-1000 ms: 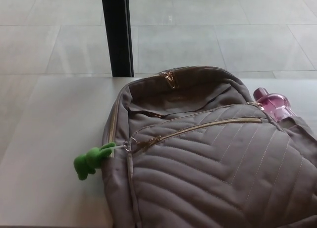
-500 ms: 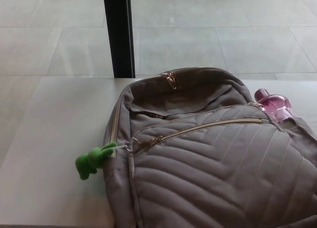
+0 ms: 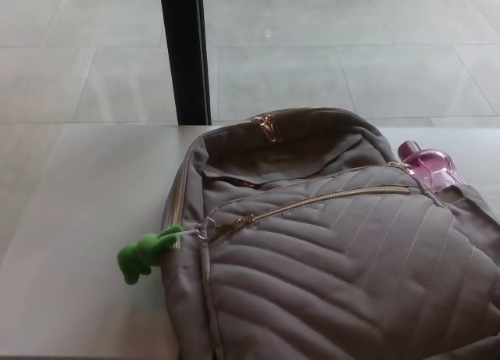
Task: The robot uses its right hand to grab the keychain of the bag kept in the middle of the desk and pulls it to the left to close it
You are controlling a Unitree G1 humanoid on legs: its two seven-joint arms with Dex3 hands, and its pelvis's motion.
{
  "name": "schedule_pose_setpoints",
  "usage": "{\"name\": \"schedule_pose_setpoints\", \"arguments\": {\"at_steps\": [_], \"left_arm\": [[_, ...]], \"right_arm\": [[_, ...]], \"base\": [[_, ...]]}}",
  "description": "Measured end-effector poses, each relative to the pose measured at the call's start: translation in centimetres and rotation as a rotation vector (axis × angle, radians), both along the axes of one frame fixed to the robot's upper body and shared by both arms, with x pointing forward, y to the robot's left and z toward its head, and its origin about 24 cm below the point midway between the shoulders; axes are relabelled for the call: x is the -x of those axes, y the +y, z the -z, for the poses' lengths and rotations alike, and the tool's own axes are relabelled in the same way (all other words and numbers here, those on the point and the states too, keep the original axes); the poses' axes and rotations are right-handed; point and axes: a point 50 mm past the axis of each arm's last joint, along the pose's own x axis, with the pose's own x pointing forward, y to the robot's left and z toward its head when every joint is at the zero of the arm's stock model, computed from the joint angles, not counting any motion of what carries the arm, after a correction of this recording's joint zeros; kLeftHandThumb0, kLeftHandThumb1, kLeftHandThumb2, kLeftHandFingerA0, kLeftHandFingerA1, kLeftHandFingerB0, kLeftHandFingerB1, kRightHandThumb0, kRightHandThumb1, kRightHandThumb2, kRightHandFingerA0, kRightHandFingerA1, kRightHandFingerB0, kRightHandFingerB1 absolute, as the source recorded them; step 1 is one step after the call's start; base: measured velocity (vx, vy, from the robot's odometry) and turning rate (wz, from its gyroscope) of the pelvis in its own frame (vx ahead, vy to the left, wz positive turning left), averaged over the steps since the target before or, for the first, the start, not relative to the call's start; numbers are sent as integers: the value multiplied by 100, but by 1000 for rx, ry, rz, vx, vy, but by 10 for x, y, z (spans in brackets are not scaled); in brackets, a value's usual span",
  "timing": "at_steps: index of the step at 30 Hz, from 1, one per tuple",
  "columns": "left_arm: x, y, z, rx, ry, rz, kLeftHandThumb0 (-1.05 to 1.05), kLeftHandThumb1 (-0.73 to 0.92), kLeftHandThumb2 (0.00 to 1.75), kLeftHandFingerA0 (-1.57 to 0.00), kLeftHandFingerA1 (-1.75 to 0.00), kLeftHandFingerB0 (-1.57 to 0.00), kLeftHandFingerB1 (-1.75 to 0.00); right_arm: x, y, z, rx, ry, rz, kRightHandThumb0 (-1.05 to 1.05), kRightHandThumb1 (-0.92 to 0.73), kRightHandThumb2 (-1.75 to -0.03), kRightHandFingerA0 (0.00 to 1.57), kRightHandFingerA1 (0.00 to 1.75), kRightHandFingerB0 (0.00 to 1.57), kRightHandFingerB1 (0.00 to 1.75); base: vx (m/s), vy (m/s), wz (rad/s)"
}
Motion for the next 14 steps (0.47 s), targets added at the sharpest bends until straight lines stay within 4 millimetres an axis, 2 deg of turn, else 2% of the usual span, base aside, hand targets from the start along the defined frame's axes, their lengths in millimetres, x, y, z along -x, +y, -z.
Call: {"name": "schedule_pose_setpoints", "arguments": {"at_steps": [1, 2, 3, 4, 5, 6, 8, 9, 10, 11, 14], "left_arm": [[0, 2, -1, -5, 0, -1, -101, 56, 118, -63, -109, -30, -84], [0, 4, -3, -11, 0, -1, -97, 55, 117, -66, -111, -25, -80], [0, 6, -5, -18, 0, 0, -97, 55, 117, -66, -111, -25, -80], [0, 8, -6, -23, 1, 1, -103, 72, 78, -49, -129, -12, -103], [0, 8, -6, -26, 1, 2, -100, 55, 119, -63, -110, -18, -79], [0, 8, -6, -27, 1, 2, -104, 71, 77, -47, -130, -8, -105], [-1, 9, -7, -29, -3, 2, -103, 70, 77, -48, -131, -10, -105], [-1, 9, -7, -29, -5, 2, -103, 71, 76, -49, -122, -17, -96], [-1, 9, -7, -30, -6, 2, -103, 71, 76, -49, -122, -17, -96], [-2, 9, -8, -30, -7, 2, -100, 53, 117, -65, -114, -30, -86], [-2, 9, -8, -31, -8, 1, -101, 54, 117, -65, -112, -29, -84]], "right_arm": [[5, 3, 4, -5, 9, 11, -56, -70, -61, 50, 90, 19, 61], [9, 6, 8, -5, 22, 11, -62, -52, -94, 60, 86, 30, 63], [13, 9, 11, -2, 40, -3, -62, -52, -94, 60, 86, 30, 63], [15, 11, 13, 2, 56, -20, -62, -51, -93, 60, 85, 27, 62], [16, 14, 15, 8, 77, -48, -57, -67, -60, 52, 89, 27, 60], [16, 15, 16, 13, 91, -73, -54, -66, -60, 54, 88, 28, 59], [14, 18, 17, 21, 112, -118, -55, -66, -60, 58, 89, 29, 61], [13, 19, 18, 24, 121, -136, -55, -65, -60, 57, 89, 30, 61], [12, 20, 19, 27, 131, -154, -55, -65, -60, 57, 89, 30, 61], [11, 21, 19, 33, 137, -175, -50, -67, -60, 56, 87, 37, 59], [9, 22, 19, 38, 142, -197, -52, -68, -60, 59, 87, 37, 60]], "base": [[0, 0, 0], [0, 0, 0], [0, 0, 0], [0, 0, 0], [0, 0, 0], [0, 0, 0], [0, 0, 0], [0, 0, 0], [0, 0, 0], [0, 0, 0], [0, 0, 0]]}}
